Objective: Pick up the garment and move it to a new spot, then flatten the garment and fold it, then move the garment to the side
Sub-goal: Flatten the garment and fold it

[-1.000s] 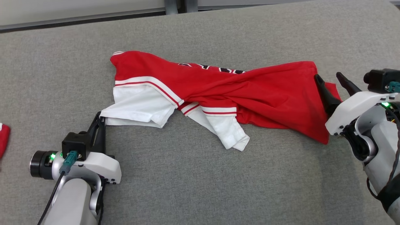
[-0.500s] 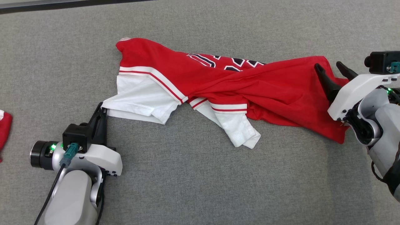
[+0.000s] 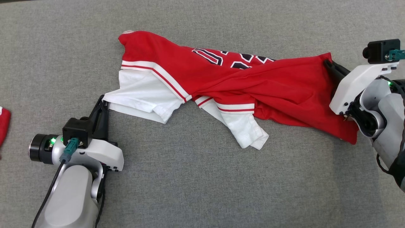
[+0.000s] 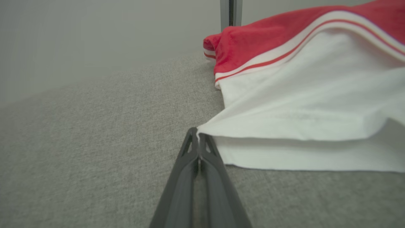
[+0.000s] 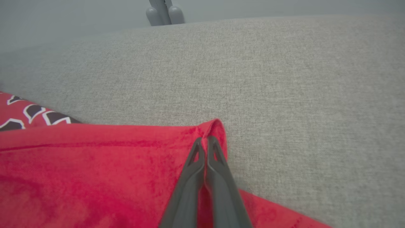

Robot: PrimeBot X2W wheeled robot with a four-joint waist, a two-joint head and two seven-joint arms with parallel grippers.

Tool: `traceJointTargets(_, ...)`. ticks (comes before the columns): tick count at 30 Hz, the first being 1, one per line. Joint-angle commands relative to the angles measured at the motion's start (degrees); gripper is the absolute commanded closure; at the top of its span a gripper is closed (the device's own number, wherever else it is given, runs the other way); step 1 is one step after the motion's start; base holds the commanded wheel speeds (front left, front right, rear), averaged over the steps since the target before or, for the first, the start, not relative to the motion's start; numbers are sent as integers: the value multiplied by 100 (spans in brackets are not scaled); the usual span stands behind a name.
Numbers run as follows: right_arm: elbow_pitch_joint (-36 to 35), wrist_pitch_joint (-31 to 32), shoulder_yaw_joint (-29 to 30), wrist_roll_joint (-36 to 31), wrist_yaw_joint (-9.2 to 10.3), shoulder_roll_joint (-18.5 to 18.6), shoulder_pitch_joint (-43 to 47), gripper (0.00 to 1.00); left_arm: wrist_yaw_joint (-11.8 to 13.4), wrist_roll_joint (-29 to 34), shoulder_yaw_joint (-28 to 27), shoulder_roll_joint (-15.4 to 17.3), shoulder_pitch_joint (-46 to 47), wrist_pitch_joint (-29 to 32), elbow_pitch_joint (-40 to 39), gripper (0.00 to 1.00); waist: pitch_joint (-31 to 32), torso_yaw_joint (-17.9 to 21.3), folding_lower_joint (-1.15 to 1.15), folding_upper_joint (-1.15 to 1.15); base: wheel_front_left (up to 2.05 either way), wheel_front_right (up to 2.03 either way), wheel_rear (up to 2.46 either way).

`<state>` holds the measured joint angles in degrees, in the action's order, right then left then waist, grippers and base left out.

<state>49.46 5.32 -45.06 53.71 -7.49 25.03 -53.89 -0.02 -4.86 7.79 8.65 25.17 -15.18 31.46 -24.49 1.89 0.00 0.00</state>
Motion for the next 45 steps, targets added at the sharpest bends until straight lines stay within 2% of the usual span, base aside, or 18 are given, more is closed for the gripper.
traceJointTargets(1, 10, 6, -29, 35, 0, 29, -62, 100, -23, 43, 0, 23, -21, 6, 123, 100, 4, 0, 0, 0, 0, 0, 0)
traceJointTargets(3, 16, 16, -157, 83, 0, 72, -103, 100, -15, 38, -15, 21, -25, 7, 143, 100, 21, 8, 0, 0, 0, 0, 0)
traceJointTargets(7, -68, -340, -291, 163, 1, 142, -237, 100, -52, -80, -112, -10, -29, 4, 17, 100, 118, 63, 0, 0, 0, 0, 0)
traceJointTargets(11, -341, -710, -215, 522, 1, 266, -353, 100, -281, -417, -311, -48, 191, 2, -73, 100, 317, 135, 0, 0, 0, 0, 0)
traceJointTargets(12, -569, -842, -184, 709, 1, 404, -435, 100, -398, -524, -340, 9, 452, 21, -123, 100, 428, 174, 0, 0, 0, 0, 0)
traceJointTargets(15, -893, -990, -176, 882, 1, 661, -577, 100, -504, -548, -278, 161, 914, 230, -411, 100, 578, 233, 0, 0, 0, 0, 0)
traceJointTargets(19, -1179, -1140, -143, 904, 1, 951, -980, 100, -632, -580, -157, 471, 1789, 861, -952, 100, 612, 318, 0, 0, 0, 0, 0)
traceJointTargets(23, -1143, -998, -134, 760, 1, 1029, -1608, 100, -715, -549, 160, 841, 2990, 1801, -1180, 100, 404, 426, 0, 0, 0, 0, 0)
traceJointTargets(26, -946, -891, -111, 591, 1, 945, -2206, 100, -734, -506, 449, 1056, 4074, 2349, -984, 100, 154, 509, 0, 0, 0, 0, 0)
traceJointTargets(29, -588, -882, -79, 404, 1, 746, -2866, 100, -740, -368, 723, 1184, 5200, 2593, -509, 100, -147, 592, 0, 0, 0, 0, 0)
traceJointTargets(34, 138, -1448, 64, -73, 1, 367, -3972, 100, -734, 274, 1236, 1240, 6938, 2155, 414, 100, -562, 718, 0, 0, 0, 0, 0)
traceJointTargets(38, 643, -1843, 153, -456, 1, 169, -4679, 100, -525, 654, 1434, 1131, 7987, 1419, 1016, 100, -816, 672, 0, 0, 0, 0, 0)
traceJointTargets(39, 643, -1843, 153, -456, 1, 169, -4679, 100, -525, 654, 1434, 1131, 7987, 1419, 1016, 100, -816, 672, 0, 0, 0, 0, 0)
traceJointTargets(43, 900, -1986, 70, -819, 1, 89, -5035, 100, -367, 707, 1487, 955, 8459, 706, 1527, 100, -1017, 471, 0, 0, 0, 0, 0)
traceJointTargets(45, 946, -2016, 24, -942, 1, 104, -5121, 100, -407, 637, 1499, 886, 8484, 473, 1736, 100, -1146, 332, 0, 0, 0, 0, 0)
